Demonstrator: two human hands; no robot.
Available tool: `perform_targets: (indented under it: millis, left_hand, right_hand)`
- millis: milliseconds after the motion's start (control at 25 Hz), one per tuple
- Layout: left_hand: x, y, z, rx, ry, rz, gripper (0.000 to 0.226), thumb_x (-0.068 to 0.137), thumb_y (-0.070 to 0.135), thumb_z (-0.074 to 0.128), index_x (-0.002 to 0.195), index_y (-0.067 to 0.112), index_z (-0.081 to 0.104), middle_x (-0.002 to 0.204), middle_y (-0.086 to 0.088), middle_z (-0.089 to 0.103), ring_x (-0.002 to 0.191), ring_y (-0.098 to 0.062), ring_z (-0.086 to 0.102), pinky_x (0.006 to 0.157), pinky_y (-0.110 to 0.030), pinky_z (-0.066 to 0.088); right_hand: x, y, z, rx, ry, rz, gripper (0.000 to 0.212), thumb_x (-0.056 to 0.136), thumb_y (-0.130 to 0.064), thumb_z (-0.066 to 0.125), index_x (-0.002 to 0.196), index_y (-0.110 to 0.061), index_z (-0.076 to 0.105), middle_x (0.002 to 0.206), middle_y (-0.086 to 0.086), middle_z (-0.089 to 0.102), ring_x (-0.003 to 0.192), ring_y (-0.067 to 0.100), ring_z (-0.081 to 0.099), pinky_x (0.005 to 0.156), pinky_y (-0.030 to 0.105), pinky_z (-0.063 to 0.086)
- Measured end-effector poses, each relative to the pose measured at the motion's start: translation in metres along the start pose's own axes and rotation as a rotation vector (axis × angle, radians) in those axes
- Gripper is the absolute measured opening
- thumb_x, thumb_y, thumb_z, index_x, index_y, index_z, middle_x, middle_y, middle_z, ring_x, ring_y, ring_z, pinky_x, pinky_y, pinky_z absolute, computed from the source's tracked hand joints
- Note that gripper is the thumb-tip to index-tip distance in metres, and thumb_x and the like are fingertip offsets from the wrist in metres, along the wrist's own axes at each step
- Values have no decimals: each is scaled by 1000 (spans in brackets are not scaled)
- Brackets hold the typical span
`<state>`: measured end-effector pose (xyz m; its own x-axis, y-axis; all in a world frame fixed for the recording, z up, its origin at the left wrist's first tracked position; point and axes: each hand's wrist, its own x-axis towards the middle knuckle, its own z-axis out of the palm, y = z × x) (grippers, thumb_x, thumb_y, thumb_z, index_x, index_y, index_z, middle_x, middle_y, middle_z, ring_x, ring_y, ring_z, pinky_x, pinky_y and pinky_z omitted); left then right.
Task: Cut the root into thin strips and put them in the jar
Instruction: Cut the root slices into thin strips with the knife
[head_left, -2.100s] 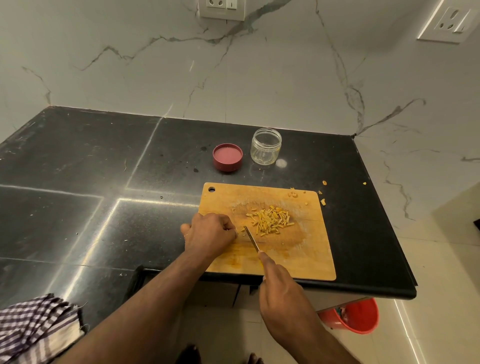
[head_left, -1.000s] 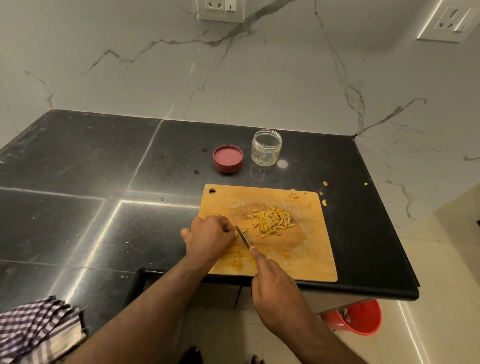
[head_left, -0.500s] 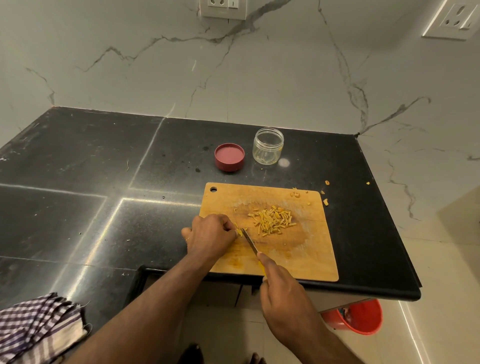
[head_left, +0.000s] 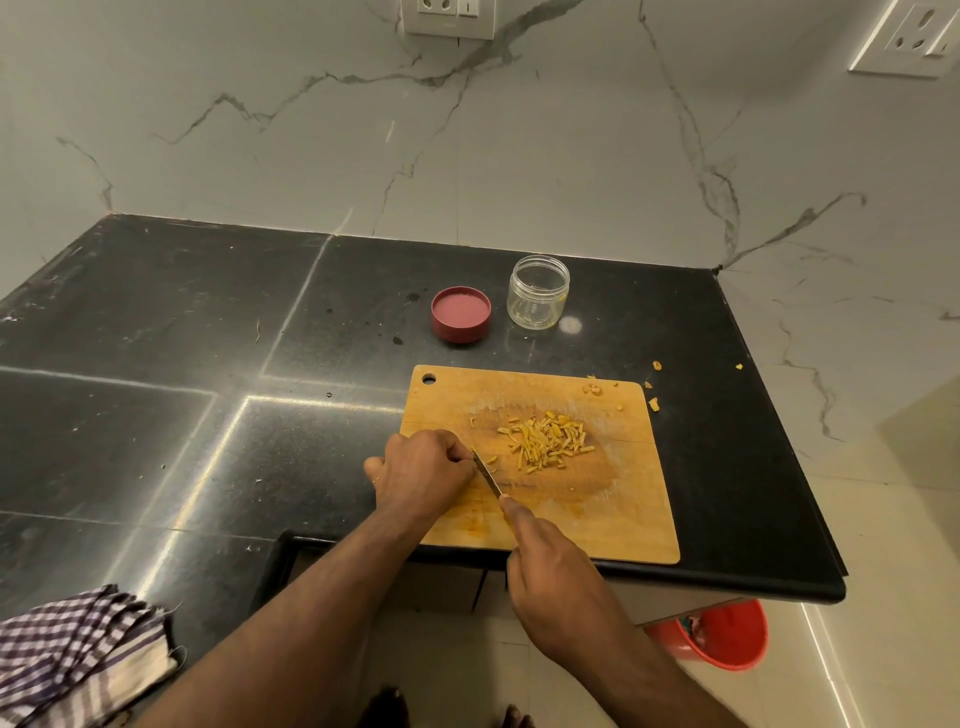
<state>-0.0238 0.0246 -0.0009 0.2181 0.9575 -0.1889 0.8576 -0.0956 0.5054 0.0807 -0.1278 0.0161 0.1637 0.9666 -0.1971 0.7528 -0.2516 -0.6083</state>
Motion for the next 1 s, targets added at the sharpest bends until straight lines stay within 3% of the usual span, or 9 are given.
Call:
perform_targets:
  millis: [440, 680, 800, 880, 1000]
  left_hand:
    - [5, -4, -7, -22, -68, 6, 6, 90, 44, 69, 86, 40, 72, 92, 23, 65, 105, -11, 51, 91, -42, 34]
    - [11, -19, -23, -137, -57, -38, 7, 90, 34, 70, 88, 41, 70, 94, 21, 67, 94, -7, 59, 93, -41, 44]
    - [11, -27, -28, -203, -85, -19, 12, 91, 25, 70, 100, 33, 74, 93, 17, 68, 90, -6, 62, 86, -39, 54]
    - [11, -30, -31, -195, -85, -8, 18, 93, 21, 69, 109, 28, 74, 97, 14, 67, 91, -6, 61, 78, -32, 51]
    - [10, -32, -32, -177, -99, 4, 21, 94, 18, 68, 113, 24, 73, 101, 10, 65, 90, -6, 59, 70, -23, 43]
  right_hand:
    - [-25, 14, -4, 90, 83, 30, 51, 105, -27, 33, 153, -37, 19, 142, -14, 41, 107, 1, 45, 93, 19, 43]
    - [-17, 13, 9, 13, 20, -51, 52, 105, -29, 31, 154, -37, 15, 137, -10, 44, 106, 12, 53, 91, 32, 48]
    - [-15, 27, 4, 19, 89, 10, 53, 105, -25, 34, 154, -33, 18, 140, -6, 44, 110, 10, 52, 91, 25, 45]
    - [-17, 34, -2, 33, 144, 55, 53, 105, -23, 35, 154, -31, 20, 143, -7, 43, 113, 7, 50, 90, 19, 41]
    - [-16, 26, -2, 44, 96, 4, 53, 105, -24, 35, 155, -32, 20, 144, -10, 40, 117, 3, 47, 92, 15, 38]
